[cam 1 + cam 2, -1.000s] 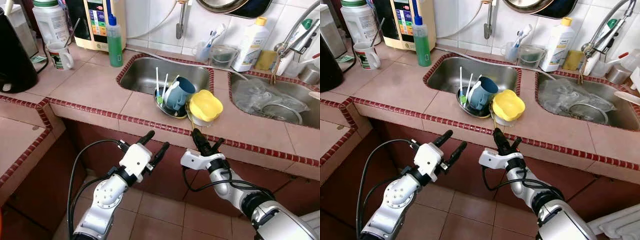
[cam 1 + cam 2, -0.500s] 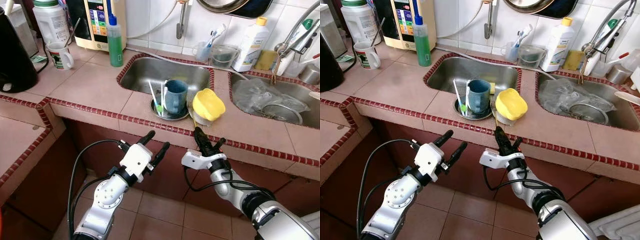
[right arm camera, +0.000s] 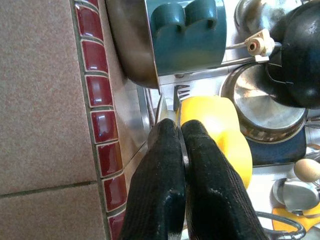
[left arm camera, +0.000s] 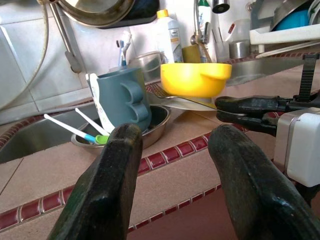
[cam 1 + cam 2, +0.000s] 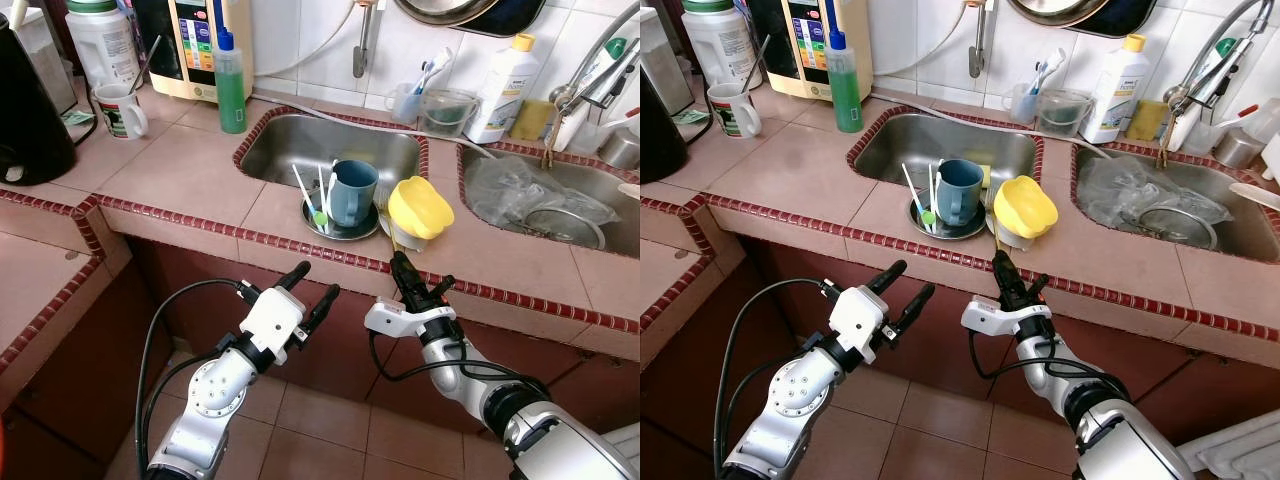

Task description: Kitchen organization

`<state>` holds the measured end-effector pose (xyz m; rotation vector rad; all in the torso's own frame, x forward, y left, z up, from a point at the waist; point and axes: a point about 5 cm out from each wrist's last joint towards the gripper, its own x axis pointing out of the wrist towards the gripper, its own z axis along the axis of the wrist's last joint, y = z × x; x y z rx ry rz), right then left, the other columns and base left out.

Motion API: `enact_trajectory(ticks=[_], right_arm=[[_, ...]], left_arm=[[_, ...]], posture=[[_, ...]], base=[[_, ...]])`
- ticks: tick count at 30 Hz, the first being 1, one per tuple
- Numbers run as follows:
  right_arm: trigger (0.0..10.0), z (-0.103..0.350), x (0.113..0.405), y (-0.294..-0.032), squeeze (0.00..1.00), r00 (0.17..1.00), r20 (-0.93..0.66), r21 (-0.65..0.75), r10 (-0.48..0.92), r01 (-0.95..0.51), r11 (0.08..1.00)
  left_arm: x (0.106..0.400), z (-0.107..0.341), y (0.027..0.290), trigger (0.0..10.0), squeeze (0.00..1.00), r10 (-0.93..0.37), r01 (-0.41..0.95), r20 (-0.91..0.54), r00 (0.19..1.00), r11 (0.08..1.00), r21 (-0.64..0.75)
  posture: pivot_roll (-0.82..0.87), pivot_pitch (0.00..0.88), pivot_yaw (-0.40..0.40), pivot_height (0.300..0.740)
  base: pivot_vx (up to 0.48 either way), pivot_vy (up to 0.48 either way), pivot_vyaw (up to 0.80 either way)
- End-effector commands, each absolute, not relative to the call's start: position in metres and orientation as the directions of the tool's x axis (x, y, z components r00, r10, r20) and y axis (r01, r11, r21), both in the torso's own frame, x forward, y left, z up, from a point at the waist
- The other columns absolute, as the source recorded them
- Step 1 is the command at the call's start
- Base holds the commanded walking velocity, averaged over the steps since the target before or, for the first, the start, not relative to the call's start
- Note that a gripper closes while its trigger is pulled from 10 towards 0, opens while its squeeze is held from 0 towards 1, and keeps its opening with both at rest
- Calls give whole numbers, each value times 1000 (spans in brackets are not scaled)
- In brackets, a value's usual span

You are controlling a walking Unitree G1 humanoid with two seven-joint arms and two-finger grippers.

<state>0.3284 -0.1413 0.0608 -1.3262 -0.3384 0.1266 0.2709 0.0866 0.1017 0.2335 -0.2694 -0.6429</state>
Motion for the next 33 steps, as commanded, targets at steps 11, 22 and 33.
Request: enact_trajectory(ticks=[11, 22, 33], right_arm=[[10000, 56, 325, -149, 0, 957, 156, -968, 243, 99, 231], [10000, 53, 324, -162, 0, 973, 163, -972, 162, 130, 197], [10000, 58, 327, -155, 0, 966, 170, -956, 196, 113, 269]], left_arm=[[272, 103, 82, 10000, 0, -626, 563, 179, 759, 769, 301], [271, 102, 81, 10000, 0, -631, 570, 177, 755, 766, 299], [272, 102, 81, 10000, 0, -630, 569, 178, 756, 766, 299]], posture=[[-26, 19, -75, 740], [-33, 19, -74, 740], [-31, 17, -71, 740]], base=[[0, 0, 0], [0, 0, 0], [0, 0, 0]])
